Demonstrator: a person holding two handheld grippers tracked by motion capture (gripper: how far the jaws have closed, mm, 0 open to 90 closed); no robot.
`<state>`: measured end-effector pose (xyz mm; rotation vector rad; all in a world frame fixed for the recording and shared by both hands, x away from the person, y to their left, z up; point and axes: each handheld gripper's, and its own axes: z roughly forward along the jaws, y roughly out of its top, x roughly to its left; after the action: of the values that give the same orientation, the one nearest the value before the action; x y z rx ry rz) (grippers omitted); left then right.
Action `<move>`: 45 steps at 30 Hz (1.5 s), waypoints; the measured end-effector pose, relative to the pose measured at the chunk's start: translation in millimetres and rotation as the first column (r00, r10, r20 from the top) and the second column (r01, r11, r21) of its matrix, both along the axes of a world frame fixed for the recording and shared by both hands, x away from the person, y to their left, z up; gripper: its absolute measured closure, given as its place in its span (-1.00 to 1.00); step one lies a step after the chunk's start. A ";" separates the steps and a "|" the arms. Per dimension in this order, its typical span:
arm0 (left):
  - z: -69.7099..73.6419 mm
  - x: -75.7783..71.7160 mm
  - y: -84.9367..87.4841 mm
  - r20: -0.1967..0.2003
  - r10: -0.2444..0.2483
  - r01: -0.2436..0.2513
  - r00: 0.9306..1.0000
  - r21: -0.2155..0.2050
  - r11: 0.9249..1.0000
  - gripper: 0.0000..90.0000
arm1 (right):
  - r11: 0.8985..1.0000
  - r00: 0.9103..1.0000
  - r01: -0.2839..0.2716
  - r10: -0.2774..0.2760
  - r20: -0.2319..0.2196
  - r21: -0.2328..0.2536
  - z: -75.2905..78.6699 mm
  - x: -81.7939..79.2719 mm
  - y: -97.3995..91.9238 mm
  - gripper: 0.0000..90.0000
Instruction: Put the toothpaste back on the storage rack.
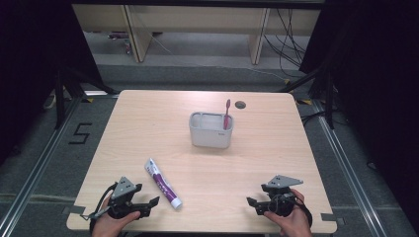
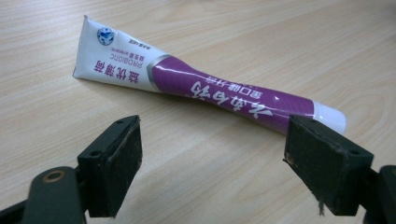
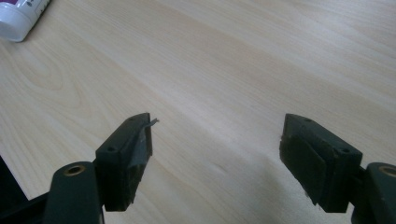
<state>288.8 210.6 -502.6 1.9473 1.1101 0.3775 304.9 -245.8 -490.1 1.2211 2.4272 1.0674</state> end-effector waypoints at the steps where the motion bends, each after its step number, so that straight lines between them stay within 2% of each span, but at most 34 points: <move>1: 0.4 0.1 -0.8 0.000 -0.002 0.002 1.000 0.001 1.000 -0.58 | 1.000 1.000 0.001 -0.001 -0.017 0.008 0.7 -0.5 1.0 -0.41; 2: 0.2 0.4 -3.2 0.008 0.008 -0.008 1.000 -0.015 1.000 -0.57 | 1.000 1.000 -0.003 0.003 -0.014 0.009 0.6 -0.4 1.1 -0.41; 3: 1.4 0.6 -3.4 0.014 0.001 -0.001 1.000 -0.008 1.000 -0.56 | 1.000 1.000 -0.002 0.002 -0.014 0.010 0.6 -0.4 1.0 -0.41; 4: 2.9 -0.2 -5.7 0.015 0.014 -0.014 1.000 -0.016 1.000 -0.53 | 1.000 1.000 -0.009 0.009 -0.005 0.005 -0.8 0.8 -0.1 -0.41; 5: 4.4 0.1 -6.0 0.019 -0.002 0.002 1.000 -0.013 1.000 -0.53 | 1.000 1.000 -0.009 0.009 -0.005 0.005 -0.8 0.8 -0.1 -0.41; 7: 6.8 0.3 -10.9 0.041 0.001 0.000 0.999 -0.034 0.999 -0.48 | 1.000 1.000 -0.003 0.003 -0.002 0.000 -0.4 0.6 -1.0 -0.41; 11: 11.4 0.7 -21.6 0.055 -0.034 0.036 0.998 -0.036 0.999 -0.36 | 1.000 1.000 0.007 -0.007 -0.013 0.010 0.7 0.0 -0.3 -0.41; 13: 12.5 1.2 -28.5 0.062 -0.059 0.061 0.996 -0.036 0.997 -0.32 | 1.000 1.000 -0.008 0.008 0.000 0.005 -0.5 0.5 -0.6 -0.40; 14: 13.0 1.0 -30.7 0.063 -0.065 0.067 0.996 -0.026 0.997 -0.31 | 1.000 1.000 0.009 -0.008 -0.023 0.021 0.0 -1.2 0.9 -0.41; 15: 12.7 1.0 -33.9 0.065 -0.068 0.070 0.996 -0.040 0.997 -0.28 | 1.000 1.000 -0.001 0.001 -0.010 0.011 -0.1 -0.1 -0.1 -0.40; 16: 13.5 1.3 -35.1 0.068 -0.090 0.092 0.994 -0.024 0.995 -0.22 | 1.000 1.000 -0.007 0.007 0.000 0.007 -0.6 0.4 -0.5 -0.40; 17: 13.9 1.5 -37.6 0.067 -0.098 0.100 0.993 -0.026 0.995 -0.18 | 1.000 1.000 -0.008 0.008 -0.001 0.006 -0.3 0.5 -0.6 -0.40; 18: 13.9 2.6 -42.4 0.073 -0.123 0.126 0.990 -0.031 0.992 -0.05 | 1.000 1.000 -0.004 0.005 -0.009 0.016 0.3 0.1 -0.9 -0.40; 19: 13.9 2.6 -42.4 0.073 -0.123 0.126 0.990 -0.031 0.992 0.05 | 1.000 1.000 -0.004 0.005 -0.009 0.016 0.3 0.1 -0.9 -0.40; 20: 14.5 3.0 -45.7 0.079 -0.144 0.146 0.986 -0.014 0.989 0.05 | 1.000 1.000 -0.003 0.003 -0.009 0.021 0.3 0.1 -1.1 -0.39; 21: 14.6 3.6 -48.2 0.087 -0.162 0.162 0.983 0.006 0.987 0.14 | 1.000 1.000 0.007 -0.006 -0.003 0.016 0.9 -0.2 -1.7 -0.39; 22: 13.7 4.2 -52.6 0.095 -0.180 0.179 0.979 0.016 0.984 0.37 | 1.000 1.000 -0.003 0.003 0.007 0.012 1.6 -0.2 -3.1 -0.39; 23: 13.0 5.0 -54.0 0.104 -0.186 0.185 0.977 0.023 0.983 0.37 | 1.000 1.000 -0.003 0.003 0.007 0.012 1.6 -0.2 -3.1 -0.39; 25: 12.1 7.4 -60.2 0.104 -0.218 0.214 0.970 0.050 0.976 0.54 | 1.000 1.000 0.007 -0.007 0.002 0.014 0.7 -1.6 -3.1 -0.39; 26: 11.4 7.7 -64.5 0.110 -0.222 0.218 0.969 0.047 0.975 0.62 | 1.000 1.000 0.011 -0.011 0.006 0.018 0.2 -1.7 -3.0 -0.39; 28: 11.0 9.0 -72.2 0.105 -0.260 0.255 0.960 0.052 0.965 0.78 | 1.000 1.000 0.018 -0.018 -0.010 0.020 0.9 -2.4 -2.9 -0.39; 30: 11.2 8.9 -78.1 0.101 -0.274 0.267 0.956 0.078 0.961 0.87 | 1.000 1.000 0.010 -0.010 -0.003 0.012 0.6 -2.0 -3.6 -0.39; 31: 10.8 9.1 -81.2 0.096 -0.284 0.277 0.954 0.078 0.958 0.92 | 1.000 1.000 0.010 -0.010 -0.010 0.013 0.2 -2.1 -3.3 -0.39; 32: 10.2 9.5 -83.7 0.099 -0.290 0.282 0.952 0.084 0.956 0.95 | 1.000 1.000 -0.003 0.003 0.003 0.006 -0.4 -0.9 -3.9 -0.39; 34: 10.4 10.5 -86.5 0.089 -0.310 0.300 0.946 0.112 0.947 0.98 | 1.000 1.000 -0.005 0.005 0.001 0.006 -0.2 -1.2 -3.6 -0.39; 35: 9.2 11.6 -88.1 0.095 -0.309 0.298 0.946 0.114 0.948 0.98 | 1.000 1.000 -0.005 0.005 0.000 0.005 -0.4 -1.4 -3.5 -0.38; 38: 8.8 12.7 -88.9 0.080 -0.321 0.310 0.944 0.127 0.942 0.99 | 1.000 1.000 -0.001 0.001 0.003 0.001 -0.3 -1.6 -3.3 -0.38; 41: 6.5 13.7 -88.8 0.061 -0.313 0.305 0.948 0.117 0.945 0.99 | 1.000 1.000 -0.008 0.008 0.013 -0.002 -1.2 -1.2 -3.3 -0.38; 42: 5.6 14.5 -88.0 0.055 -0.311 0.303 0.949 0.126 0.945 0.99 | 1.000 1.000 -0.002 0.002 0.004 0.004 -0.7 -1.6 -2.9 -0.38; 43: 5.2 14.3 -87.9 0.048 -0.312 0.305 0.949 0.117 0.945 0.99 | 1.000 1.000 -0.009 0.009 0.014 -0.003 -1.1 -1.1 -3.3 -0.38; 45: 4.2 15.3 -87.3 0.043 -0.313 0.307 0.949 0.113 0.945 0.98 | 1.000 1.000 -0.002 0.002 0.004 0.003 -0.7 -1.6 -3.1 -0.38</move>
<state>304.1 123.3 -498.5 2.1479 0.7395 0.3245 303.4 -248.8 -490.8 1.2161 2.4255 1.0731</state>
